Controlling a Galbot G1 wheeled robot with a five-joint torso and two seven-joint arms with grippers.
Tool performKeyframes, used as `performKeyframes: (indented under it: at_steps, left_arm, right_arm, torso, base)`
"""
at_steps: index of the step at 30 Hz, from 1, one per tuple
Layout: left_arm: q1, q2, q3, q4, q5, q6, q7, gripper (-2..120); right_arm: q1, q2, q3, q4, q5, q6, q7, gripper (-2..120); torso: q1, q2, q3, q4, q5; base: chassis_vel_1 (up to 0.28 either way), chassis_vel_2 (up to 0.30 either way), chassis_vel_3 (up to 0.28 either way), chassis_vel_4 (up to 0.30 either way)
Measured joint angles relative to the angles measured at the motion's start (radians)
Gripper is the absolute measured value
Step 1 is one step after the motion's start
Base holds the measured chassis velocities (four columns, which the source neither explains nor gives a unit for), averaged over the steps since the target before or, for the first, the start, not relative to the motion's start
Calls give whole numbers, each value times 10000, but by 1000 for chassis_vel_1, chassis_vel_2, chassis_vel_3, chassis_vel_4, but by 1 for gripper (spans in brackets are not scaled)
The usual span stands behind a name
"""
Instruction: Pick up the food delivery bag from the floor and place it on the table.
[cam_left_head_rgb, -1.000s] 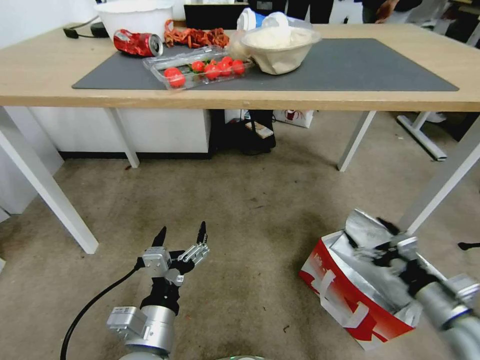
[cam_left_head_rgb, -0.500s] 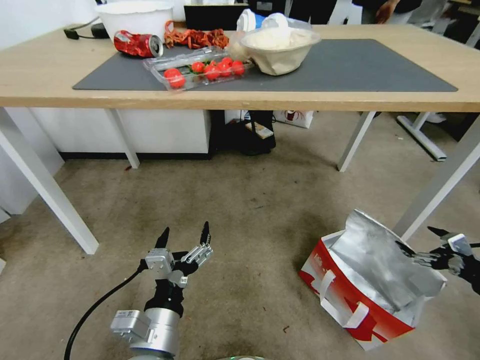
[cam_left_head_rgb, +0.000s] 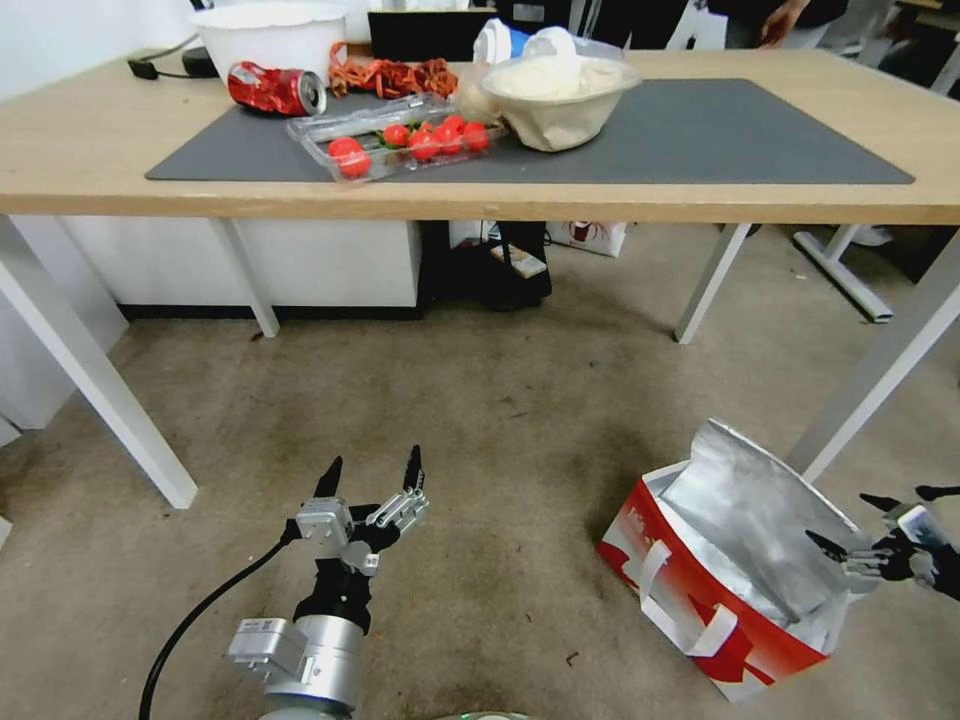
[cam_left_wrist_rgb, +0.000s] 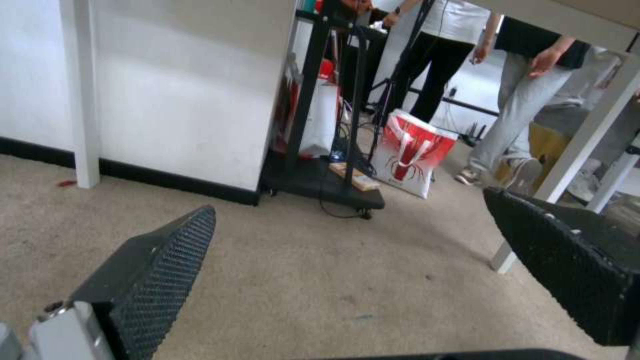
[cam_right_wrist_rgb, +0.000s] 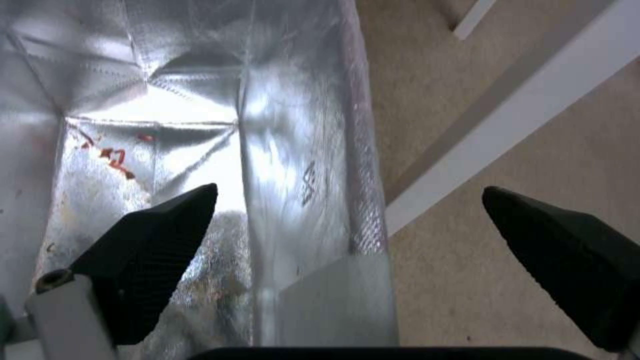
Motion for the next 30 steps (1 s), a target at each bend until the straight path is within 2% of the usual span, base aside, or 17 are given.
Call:
performKeyframes:
  at_steps: [19, 21, 23, 25, 29, 30]
  left_arm:
    - [-88, -102, -18, 145, -130, -11, -35, 100]
    - [-78, -106, -18, 135, -130, -24, -37, 100]
    - [-49, -94, -17, 87, -129, -39, -42, 100]
    - [-46, -87, -17, 81, -129, -42, -42, 100]
    - [-19, 14, -51, 19, -192, -114, -49, 100]
    - [-19, 14, -51, 19, -192, -114, -49, 100]
  right_arm:
    - [296, 90, -469, -1083, 312, 810, -436, 100]
    - [295, 103, -468, -1086, 342, 811, -464, 97]
    - [297, 145, -468, -1101, 418, 811, -479, 89]
    - [295, 150, -468, -1103, 421, 811, -479, 88]
    - [233, 208, -456, -1119, 404, 806, -455, 70]
    - [233, 208, -456, -1119, 404, 806, -455, 70]
  torso:
    - [1, 3, 0, -1, -2]
    - [1, 4, 0, 0, -2]
    - [1, 4, 0, 0, -2]
    - [1, 5, 0, 0, -2]
    - [1, 5, 0, 0, -2]
    - [1, 5, 0, 0, -2]
  base:
    - [0, 0, 0, 0]
    - [0, 0, 0, 0]
    - [0, 0, 0, 0]
    - [0, 0, 0, 0]
    - [0, 0, 0, 0]
    - [0, 0, 0, 0]
